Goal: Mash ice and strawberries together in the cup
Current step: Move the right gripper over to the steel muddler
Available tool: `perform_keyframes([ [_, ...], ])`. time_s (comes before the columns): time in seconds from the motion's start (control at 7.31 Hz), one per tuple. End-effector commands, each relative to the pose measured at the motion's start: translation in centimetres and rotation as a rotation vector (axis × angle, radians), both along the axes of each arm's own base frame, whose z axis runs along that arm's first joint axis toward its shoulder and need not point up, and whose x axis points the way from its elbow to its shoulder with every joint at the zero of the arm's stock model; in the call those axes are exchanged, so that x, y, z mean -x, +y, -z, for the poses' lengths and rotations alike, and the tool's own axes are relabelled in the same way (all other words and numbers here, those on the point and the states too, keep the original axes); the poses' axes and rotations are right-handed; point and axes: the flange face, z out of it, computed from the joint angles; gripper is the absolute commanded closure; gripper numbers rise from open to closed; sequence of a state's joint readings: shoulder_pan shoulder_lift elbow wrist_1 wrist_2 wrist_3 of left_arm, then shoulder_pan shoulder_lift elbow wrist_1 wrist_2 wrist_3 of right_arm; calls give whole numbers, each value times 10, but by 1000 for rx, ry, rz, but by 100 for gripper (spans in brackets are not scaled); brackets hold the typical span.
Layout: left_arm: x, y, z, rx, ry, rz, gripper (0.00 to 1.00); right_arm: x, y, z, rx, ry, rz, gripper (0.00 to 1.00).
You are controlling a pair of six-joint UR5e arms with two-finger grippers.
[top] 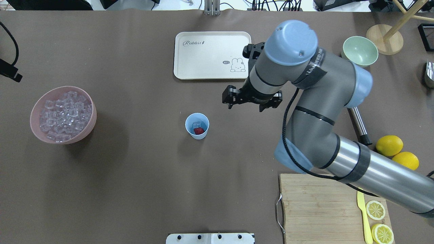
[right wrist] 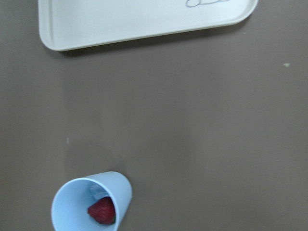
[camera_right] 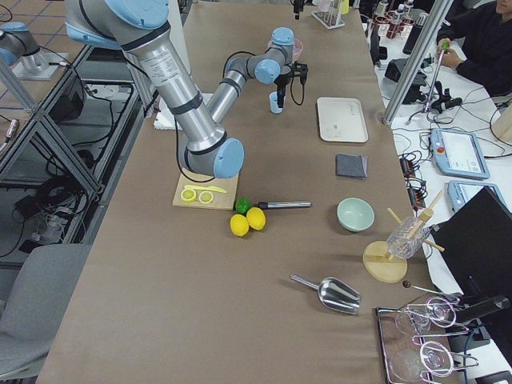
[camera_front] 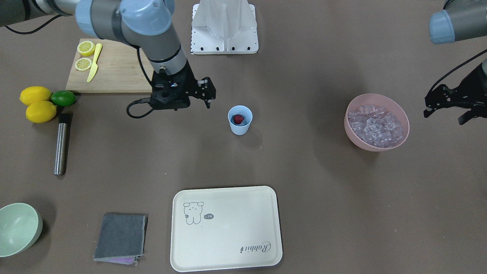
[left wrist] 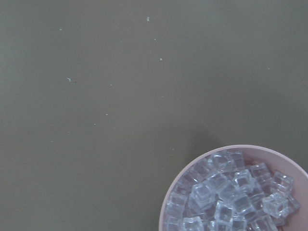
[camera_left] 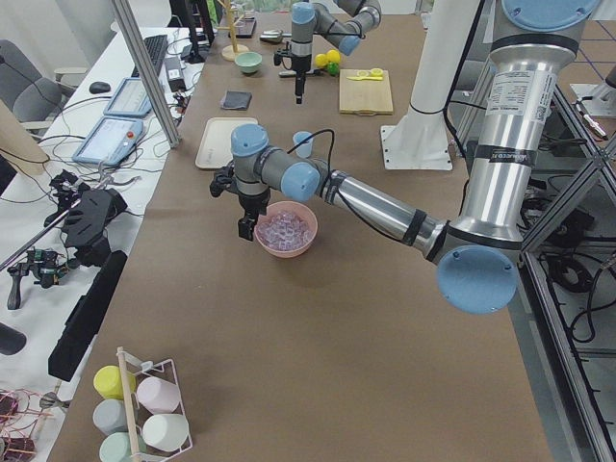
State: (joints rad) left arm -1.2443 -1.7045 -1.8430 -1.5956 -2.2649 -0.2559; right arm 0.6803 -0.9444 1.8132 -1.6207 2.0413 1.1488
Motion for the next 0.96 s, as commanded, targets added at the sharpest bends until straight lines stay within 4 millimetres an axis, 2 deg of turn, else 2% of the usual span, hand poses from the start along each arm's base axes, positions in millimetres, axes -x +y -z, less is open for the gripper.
perform_keyframes([
  [0.0, 31, 9, -24, 9, -19, 16, 3, -83, -25, -78, -45, 61, 53, 0],
  [0.14, 35, 13, -32, 23, -24, 20, 3, -111, -34, -110, -44, 80, 72, 0],
  [0.41, 41, 14, -32, 22, -24, 29, 3, -155, -51, -167, -47, 134, 98, 0],
  [0.55, 42, 17, -36, 29, -26, 31, 2, -171, -54, -193, -25, 153, 107, 0],
  [0.82, 43, 18, -33, 62, -38, 39, 2, -173, -72, -239, -16, 187, 135, 0],
])
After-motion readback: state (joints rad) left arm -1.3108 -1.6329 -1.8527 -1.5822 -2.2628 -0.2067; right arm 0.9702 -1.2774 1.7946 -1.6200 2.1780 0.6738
